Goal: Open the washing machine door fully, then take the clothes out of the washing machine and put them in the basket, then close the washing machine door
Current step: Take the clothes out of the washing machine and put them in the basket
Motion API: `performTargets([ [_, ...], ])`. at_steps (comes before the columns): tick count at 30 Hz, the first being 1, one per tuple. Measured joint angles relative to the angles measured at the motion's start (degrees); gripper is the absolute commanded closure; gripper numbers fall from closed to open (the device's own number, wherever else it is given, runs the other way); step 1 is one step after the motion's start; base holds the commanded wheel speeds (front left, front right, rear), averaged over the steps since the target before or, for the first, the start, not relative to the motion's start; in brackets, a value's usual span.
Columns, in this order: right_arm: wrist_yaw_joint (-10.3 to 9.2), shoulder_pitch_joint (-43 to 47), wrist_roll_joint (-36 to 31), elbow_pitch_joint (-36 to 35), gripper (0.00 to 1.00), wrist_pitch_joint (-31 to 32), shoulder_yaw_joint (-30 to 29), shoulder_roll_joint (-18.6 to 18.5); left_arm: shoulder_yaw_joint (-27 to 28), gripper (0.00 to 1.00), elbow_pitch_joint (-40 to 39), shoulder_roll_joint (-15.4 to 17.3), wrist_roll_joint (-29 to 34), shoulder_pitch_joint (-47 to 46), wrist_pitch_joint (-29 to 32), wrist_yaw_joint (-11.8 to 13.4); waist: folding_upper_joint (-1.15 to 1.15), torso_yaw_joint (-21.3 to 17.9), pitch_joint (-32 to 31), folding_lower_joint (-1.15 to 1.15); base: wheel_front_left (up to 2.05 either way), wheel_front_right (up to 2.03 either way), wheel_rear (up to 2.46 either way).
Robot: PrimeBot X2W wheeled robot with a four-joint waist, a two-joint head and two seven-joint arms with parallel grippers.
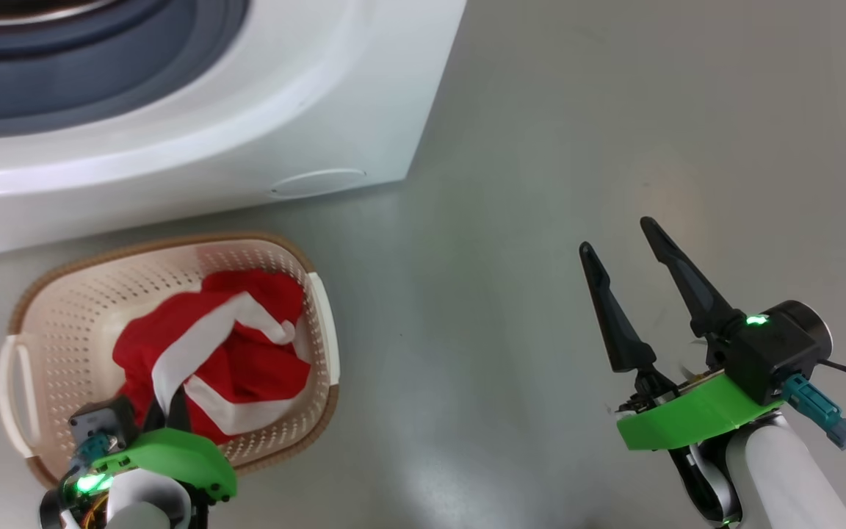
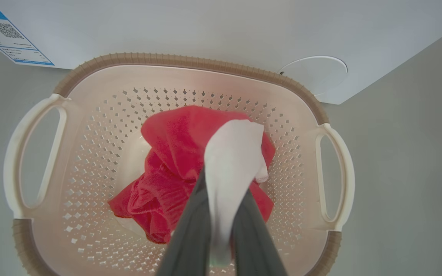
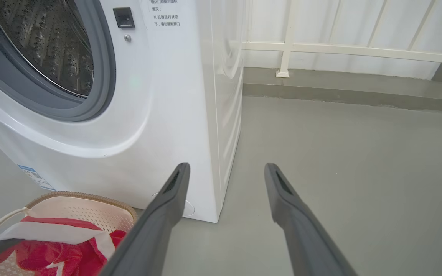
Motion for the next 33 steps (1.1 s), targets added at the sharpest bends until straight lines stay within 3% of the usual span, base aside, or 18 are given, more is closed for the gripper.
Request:
performTargets([
  [12, 0.0, -1.6, 0.2, 1.6, 0.0, -1.0, 0.5, 0.0, 2.5, 1.0, 11.1, -0.5, 1.5, -6.3, 0.0, -4.2, 0.0, -1.2, 3.0, 0.0, 0.0, 0.0, 0.0],
  [13, 0.0, -1.6, 0.4, 1.7, 0.0, -1.0, 0.5, 0.0, 2.6, 0.93, 11.5, -0.5, 1.6, -6.5, 0.0, -4.4, 0.0, -1.2, 2.9, 0.0, 0.0, 0.0, 0.0],
  [14, 0.0, -1.6, 1.0, 1.8, 0.0, -1.1, 0.6, 0.0, 2.8, 0.72, 11.9, -0.5, 1.9, -6.8, 0.0, -4.4, 0.0, -1.2, 2.8, 0.0, 0.0, 0.0, 0.0],
  [16, 0.0, -1.6, 1.8, 2.2, 0.0, -1.3, 0.7, 0.0, 3.1, 0.47, 12.2, -0.5, 2.2, -7.2, 0.0, -4.9, 0.0, -1.1, 2.6, 0.0, 0.0, 0.0, 0.0],
  [17, 0.0, -1.6, 1.8, 2.4, 0.0, -1.5, 0.7, 0.0, 3.5, 0.15, 12.2, -0.6, 2.4, -7.2, 0.0, -4.9, 0.0, -1.0, 2.3, 0.0, 0.0, 0.0, 0.0],
  [18, 0.0, -1.6, 1.9, 2.5, 0.0, -1.5, 0.7, 0.0, 3.8, 0.0, 12.2, -0.6, 2.4, -7.3, 0.0, -4.9, 0.0, -1.0, 2.1, 0.0, 0.0, 0.0, 0.0],
  [25, 0.0, -1.6, 2.2, 4.3, 0.0, -1.7, 1.8, 0.0, 5.1, 0.0, 10.5, -0.8, 4.0, -7.1, 0.0, -5.8, 0.0, -0.4, -0.5, 0.0, 0.0, 0.0, 0.0],
  [33, 0.0, -0.7, 2.2, 6.3, 0.0, -1.7, 1.4, 0.0, 5.9, 0.0, -0.6, -0.9, 7.7, -3.1, 0.0, -5.5, 0.0, 0.8, -4.9, 0.0, 0.0, 0.0, 0.0],
])
